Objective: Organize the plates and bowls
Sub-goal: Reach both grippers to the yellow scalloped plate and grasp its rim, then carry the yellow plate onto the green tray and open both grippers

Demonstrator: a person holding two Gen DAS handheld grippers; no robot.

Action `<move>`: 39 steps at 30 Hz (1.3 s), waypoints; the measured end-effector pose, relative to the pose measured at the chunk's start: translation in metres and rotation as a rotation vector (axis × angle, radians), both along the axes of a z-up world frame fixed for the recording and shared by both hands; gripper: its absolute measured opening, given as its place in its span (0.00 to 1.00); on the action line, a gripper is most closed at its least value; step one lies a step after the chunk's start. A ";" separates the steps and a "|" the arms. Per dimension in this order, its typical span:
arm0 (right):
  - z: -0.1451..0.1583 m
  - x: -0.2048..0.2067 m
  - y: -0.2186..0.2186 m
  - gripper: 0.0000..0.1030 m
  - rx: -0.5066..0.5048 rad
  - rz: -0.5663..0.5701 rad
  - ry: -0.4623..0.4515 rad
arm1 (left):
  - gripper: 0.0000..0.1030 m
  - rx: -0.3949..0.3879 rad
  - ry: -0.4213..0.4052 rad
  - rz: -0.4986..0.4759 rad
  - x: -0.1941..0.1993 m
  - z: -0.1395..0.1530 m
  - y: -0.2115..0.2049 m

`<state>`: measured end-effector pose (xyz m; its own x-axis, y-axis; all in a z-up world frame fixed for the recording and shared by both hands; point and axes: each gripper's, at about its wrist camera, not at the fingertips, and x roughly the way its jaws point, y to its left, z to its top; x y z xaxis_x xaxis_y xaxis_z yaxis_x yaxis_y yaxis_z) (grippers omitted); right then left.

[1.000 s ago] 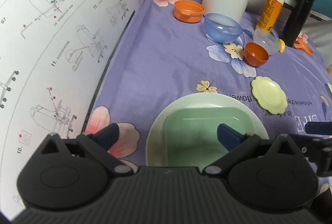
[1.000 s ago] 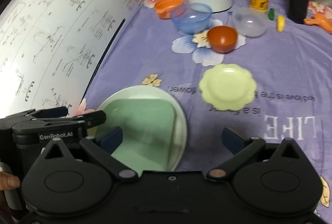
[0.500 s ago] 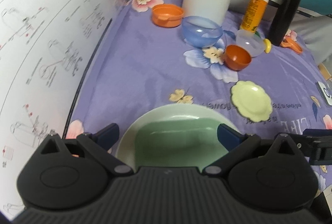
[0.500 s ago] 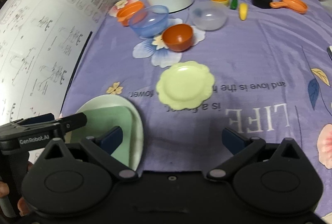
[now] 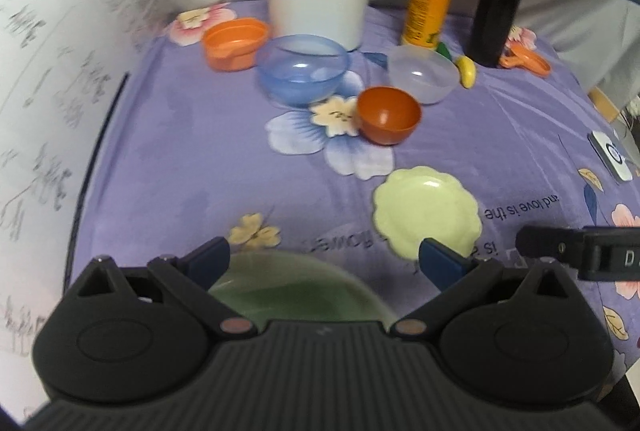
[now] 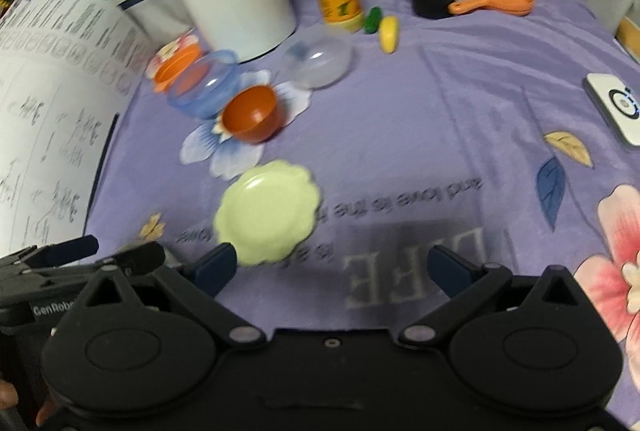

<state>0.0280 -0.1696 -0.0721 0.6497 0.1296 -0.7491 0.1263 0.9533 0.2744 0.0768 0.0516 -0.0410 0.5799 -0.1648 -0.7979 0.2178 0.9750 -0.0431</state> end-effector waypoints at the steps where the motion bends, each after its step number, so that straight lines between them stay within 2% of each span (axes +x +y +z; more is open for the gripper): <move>1: -0.001 0.002 -0.004 0.96 -0.004 -0.005 -0.004 | 1.00 0.003 0.005 -0.008 0.004 -0.003 -0.005; 7: -0.013 0.025 -0.018 0.73 0.034 -0.009 0.001 | 0.98 0.021 0.041 -0.046 0.027 -0.020 -0.028; 13: -0.021 0.051 -0.008 0.52 0.065 0.052 -0.002 | 0.82 -0.014 0.103 -0.090 0.048 -0.036 -0.042; 15: -0.025 0.058 -0.007 0.43 0.100 0.073 0.005 | 0.75 -0.038 0.131 -0.108 0.052 -0.042 -0.044; 16: -0.028 0.061 -0.007 0.40 0.124 0.082 0.013 | 0.74 -0.048 0.139 -0.115 0.052 -0.044 -0.045; 19: -0.035 0.065 -0.008 0.37 0.171 0.080 0.028 | 0.71 -0.038 0.115 -0.140 0.050 -0.045 -0.050; 21: -0.035 0.066 -0.007 0.36 0.165 0.082 0.017 | 0.53 -0.052 0.109 -0.161 0.048 -0.044 -0.051; 23: -0.035 0.068 -0.004 0.32 0.152 0.084 0.013 | 0.45 -0.058 0.114 -0.175 0.048 -0.043 -0.054; 26: -0.036 0.069 0.000 0.23 0.141 0.089 0.011 | 0.44 -0.055 0.107 -0.173 0.047 -0.044 -0.054; 36: -0.038 0.071 0.002 0.20 0.097 0.117 -0.005 | 0.48 -0.042 0.097 -0.176 0.046 -0.044 -0.056; 39: -0.040 0.071 0.003 0.20 0.076 0.135 -0.034 | 0.49 -0.035 0.097 -0.178 0.046 -0.045 -0.057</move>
